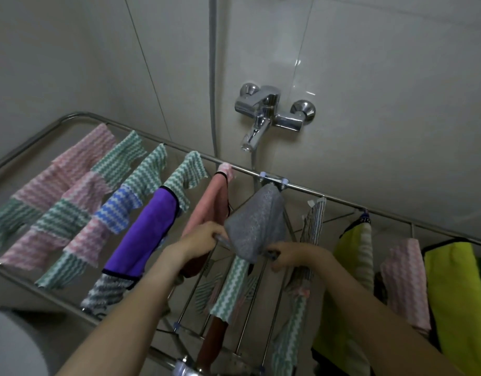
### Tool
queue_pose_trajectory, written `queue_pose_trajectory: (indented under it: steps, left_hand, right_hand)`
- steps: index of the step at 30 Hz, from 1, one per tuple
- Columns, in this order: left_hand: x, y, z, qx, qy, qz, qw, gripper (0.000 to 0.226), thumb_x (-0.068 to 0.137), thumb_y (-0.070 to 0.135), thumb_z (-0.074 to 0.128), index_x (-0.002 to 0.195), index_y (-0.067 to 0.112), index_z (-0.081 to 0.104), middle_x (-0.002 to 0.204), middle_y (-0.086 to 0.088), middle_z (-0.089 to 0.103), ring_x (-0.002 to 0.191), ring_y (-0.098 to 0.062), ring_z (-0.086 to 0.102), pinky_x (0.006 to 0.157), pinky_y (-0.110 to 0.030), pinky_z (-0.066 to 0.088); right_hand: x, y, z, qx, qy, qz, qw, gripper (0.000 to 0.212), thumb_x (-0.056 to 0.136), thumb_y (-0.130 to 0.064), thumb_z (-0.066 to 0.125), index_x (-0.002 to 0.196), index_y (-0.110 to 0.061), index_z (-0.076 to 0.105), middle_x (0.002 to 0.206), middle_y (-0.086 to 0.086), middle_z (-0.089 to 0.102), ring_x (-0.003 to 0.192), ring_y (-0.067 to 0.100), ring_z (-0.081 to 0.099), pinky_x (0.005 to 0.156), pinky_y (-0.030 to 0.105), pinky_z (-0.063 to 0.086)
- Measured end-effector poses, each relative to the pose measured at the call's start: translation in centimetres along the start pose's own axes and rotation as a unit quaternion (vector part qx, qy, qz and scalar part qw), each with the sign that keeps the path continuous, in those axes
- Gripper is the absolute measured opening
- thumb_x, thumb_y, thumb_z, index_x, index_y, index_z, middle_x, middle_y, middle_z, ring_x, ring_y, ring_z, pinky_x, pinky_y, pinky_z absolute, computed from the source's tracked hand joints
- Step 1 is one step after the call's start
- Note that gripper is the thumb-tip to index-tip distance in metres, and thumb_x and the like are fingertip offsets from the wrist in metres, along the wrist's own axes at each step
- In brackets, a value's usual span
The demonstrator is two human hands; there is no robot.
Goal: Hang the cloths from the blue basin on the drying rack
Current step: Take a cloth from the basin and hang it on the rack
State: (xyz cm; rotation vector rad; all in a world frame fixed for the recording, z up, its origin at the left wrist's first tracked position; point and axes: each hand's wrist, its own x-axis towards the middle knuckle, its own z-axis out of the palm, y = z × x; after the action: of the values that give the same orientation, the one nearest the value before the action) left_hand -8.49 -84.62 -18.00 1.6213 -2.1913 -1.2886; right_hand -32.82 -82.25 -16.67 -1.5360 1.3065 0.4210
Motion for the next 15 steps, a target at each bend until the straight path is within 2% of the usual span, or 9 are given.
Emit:
queue_pose_trajectory:
  steps: [2,4,6,8,9,10,13,15]
  left_hand:
    - [-0.7,0.5,0.3,0.003,-0.150,-0.065,0.987,0.040,0.078,-0.010,0.043,0.102,0.013,0.068,0.106,-0.004,0.065,0.098,-0.014,0.056,0.089,-0.026,0.044]
    - [-0.4,0.6,0.6,0.012,-0.203,-0.112,0.973,0.034,0.085,0.002,0.046,0.112,0.012,0.064,0.109,-0.001,0.059,0.099,-0.014,0.052,0.089,-0.027,0.044]
    - [0.3,0.9,0.6,-0.016,-0.181,-0.101,0.978,0.029,0.081,0.011,0.051,0.105,0.016,0.067,0.109,-0.001,0.062,0.101,-0.017,0.057,0.089,-0.029,0.045]
    - [1.0,1.5,0.6,-0.058,-0.138,-0.086,0.985,0.009,0.080,0.022,0.059,0.084,0.022,0.066,0.095,0.000,0.066,0.095,-0.020,0.062,0.086,-0.031,0.046]
    - [1.5,1.8,0.4,-0.068,-0.128,-0.080,0.986,0.009,0.084,0.026,0.062,0.076,0.021,0.062,0.084,0.002,0.064,0.085,-0.016,0.060,0.080,-0.029,0.044]
    - [1.9,2.1,0.4,-0.068,-0.129,-0.081,0.986,0.021,0.087,0.032,0.063,0.072,0.019,0.058,0.075,0.003,0.059,0.076,-0.014,0.055,0.073,-0.028,0.040]
    - [3.1,2.7,1.2,-0.041,-0.133,-0.091,0.986,0.037,0.082,0.047,0.067,0.067,0.016,0.052,0.068,-0.001,0.056,0.067,-0.017,0.051,0.068,-0.030,0.040]
    - [3.5,3.0,1.8,-0.043,-0.135,-0.104,0.984,0.033,0.082,0.037,0.071,0.068,0.016,0.050,0.070,-0.004,0.058,0.067,-0.018,0.056,0.067,-0.031,0.047]
  right_hand:
    - [0.0,-0.5,-0.3,-0.013,-0.058,0.018,0.998,0.065,0.090,-0.012,0.057,0.148,-0.018,0.028,0.150,0.003,0.029,0.136,0.023,0.032,0.107,0.032,0.033]
    - [0.0,-1.0,-0.9,0.014,-0.085,0.024,0.996,0.063,0.092,-0.008,0.052,0.149,-0.018,0.027,0.150,0.002,0.030,0.134,0.024,0.035,0.104,0.026,0.036]
    - [0.2,-1.0,-1.5,0.023,-0.048,0.023,0.998,0.050,0.093,-0.007,0.048,0.142,-0.011,0.039,0.140,0.001,0.042,0.123,0.022,0.045,0.091,0.016,0.041]
    - [0.6,-0.5,-2.3,0.014,0.090,0.016,0.996,0.038,0.093,-0.017,0.051,0.129,-0.004,0.053,0.133,0.010,0.053,0.117,0.025,0.051,0.094,0.026,0.042]
    - [1.3,-0.1,-2.7,0.028,0.149,0.016,0.988,0.037,0.092,-0.021,0.054,0.123,-0.003,0.056,0.127,0.014,0.056,0.114,0.027,0.053,0.097,0.033,0.043]
    - [1.7,0.3,-2.9,0.053,0.188,0.013,0.981,0.035,0.091,-0.024,0.056,0.119,-0.003,0.057,0.123,0.015,0.058,0.111,0.028,0.055,0.097,0.038,0.044]
    - [2.7,0.6,-2.6,0.114,0.204,0.002,0.972,0.034,0.090,-0.030,0.061,0.116,-0.009,0.055,0.114,0.008,0.058,0.105,0.024,0.056,0.091,0.039,0.047]
    - [3.1,0.3,-2.2,0.136,0.208,-0.017,0.968,0.036,0.090,-0.030,0.061,0.119,-0.010,0.052,0.110,0.005,0.055,0.101,0.020,0.055,0.087,0.035,0.046]
